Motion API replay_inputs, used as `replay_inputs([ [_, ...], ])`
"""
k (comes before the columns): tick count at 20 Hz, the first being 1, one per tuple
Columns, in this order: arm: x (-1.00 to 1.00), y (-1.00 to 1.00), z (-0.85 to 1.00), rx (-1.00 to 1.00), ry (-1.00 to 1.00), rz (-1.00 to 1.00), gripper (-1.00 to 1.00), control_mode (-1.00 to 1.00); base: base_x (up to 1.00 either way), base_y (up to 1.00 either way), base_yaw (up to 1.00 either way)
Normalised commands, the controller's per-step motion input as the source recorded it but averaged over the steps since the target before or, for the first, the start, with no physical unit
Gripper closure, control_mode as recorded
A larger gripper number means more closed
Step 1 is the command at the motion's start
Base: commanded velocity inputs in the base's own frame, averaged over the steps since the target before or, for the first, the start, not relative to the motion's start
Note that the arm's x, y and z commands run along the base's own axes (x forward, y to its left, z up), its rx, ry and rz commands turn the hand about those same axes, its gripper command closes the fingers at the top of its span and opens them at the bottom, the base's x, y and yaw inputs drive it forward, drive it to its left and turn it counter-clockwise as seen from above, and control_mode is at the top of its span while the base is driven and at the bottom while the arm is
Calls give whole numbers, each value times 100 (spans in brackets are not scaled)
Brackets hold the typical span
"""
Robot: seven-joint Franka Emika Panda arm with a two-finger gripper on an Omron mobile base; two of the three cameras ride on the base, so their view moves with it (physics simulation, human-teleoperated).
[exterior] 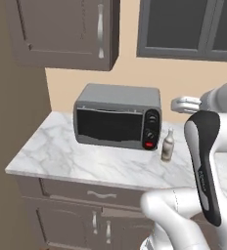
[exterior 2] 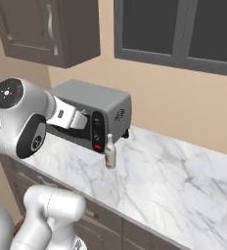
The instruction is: Move the drinks to the dining counter.
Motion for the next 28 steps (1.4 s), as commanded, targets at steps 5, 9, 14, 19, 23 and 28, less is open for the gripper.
replay_inputs([
  [5, 0, 0, 0, 0, 0, 0, -100, 100, 71, -16, 4],
  [9, 0, 0, 0, 0, 0, 0, -100, 100, 39, -35, -13],
  [14, 0, 0, 0, 0, 0, 0, -100, 100, 43, -4, -36],
  [19, 0, 0, 0, 0, 0, 0, -100, 100, 50, 0, -37],
  [23, 0, 0, 0, 0, 0, 0, -100, 100, 50, 0, -22],
  [28, 0, 0, 0, 0, 0, 0, -100, 100, 28, 0, -2],
])
